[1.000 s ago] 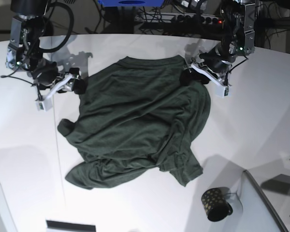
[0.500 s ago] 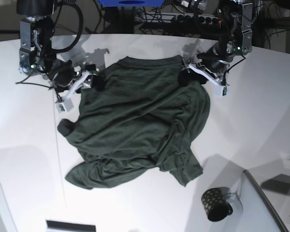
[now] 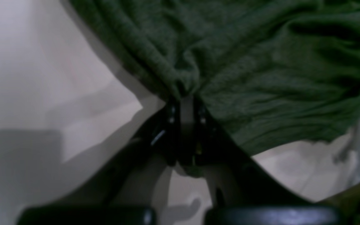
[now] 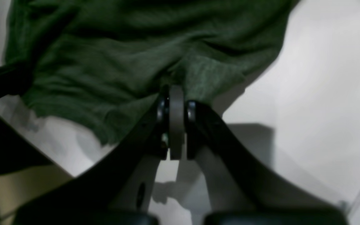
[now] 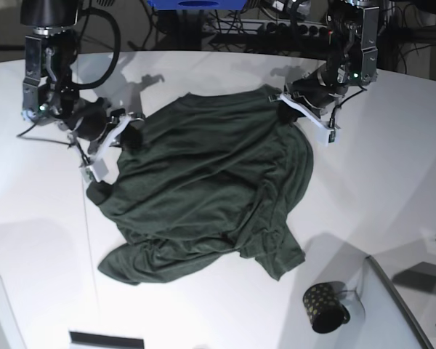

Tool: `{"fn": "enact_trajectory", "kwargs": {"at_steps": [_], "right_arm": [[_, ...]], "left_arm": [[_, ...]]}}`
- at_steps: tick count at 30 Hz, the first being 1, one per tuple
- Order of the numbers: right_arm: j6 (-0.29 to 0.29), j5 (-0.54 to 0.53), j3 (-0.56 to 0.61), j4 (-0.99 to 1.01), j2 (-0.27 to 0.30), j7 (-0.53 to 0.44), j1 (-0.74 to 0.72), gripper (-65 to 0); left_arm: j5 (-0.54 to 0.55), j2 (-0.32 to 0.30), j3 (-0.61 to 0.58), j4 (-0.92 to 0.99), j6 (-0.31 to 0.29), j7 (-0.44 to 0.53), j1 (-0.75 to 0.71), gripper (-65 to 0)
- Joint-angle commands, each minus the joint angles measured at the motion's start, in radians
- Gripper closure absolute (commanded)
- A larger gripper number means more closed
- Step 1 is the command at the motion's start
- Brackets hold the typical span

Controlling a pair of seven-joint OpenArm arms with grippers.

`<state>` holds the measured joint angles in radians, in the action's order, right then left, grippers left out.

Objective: Layout the t-shirt on the table in an organized manner, then fold the t-shirt properly
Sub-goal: 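Lift the shirt high with both grippers and shake it out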

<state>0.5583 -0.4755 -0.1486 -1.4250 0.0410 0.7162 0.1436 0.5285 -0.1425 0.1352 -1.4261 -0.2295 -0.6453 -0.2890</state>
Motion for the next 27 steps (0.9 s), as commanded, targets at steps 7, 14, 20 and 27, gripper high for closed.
{"fn": "enact_trajectory", "kwargs": {"at_steps": [7,14,20,27], "right_arm": [[0.012,-0.021,-0.004,-0.211,-0.002,0.056,0.057,-0.5],[0.01,-0.021,-0.004,-0.446,0.009,0.164,0.147,-0.5],[0.009,-0.019,-0.004,-0.518,0.026,0.276,0.228,-0.5],[0.009,-0.015,-0.003,-0.511,0.093,0.24,0.106,-0.5]], "left_arm": [[0.011,-0.016,0.01,-0.203,-0.006,0.014,-0.049,0.0],[0.003,-0.056,0.014,-0.45,-0.005,0.014,-0.129,0.0],[0.003,-0.136,0.014,-0.509,0.0,0.014,-0.214,0.0],[-0.09,-0.205,0.004,-0.508,0.0,-0.023,-0.046,0.0]]}}
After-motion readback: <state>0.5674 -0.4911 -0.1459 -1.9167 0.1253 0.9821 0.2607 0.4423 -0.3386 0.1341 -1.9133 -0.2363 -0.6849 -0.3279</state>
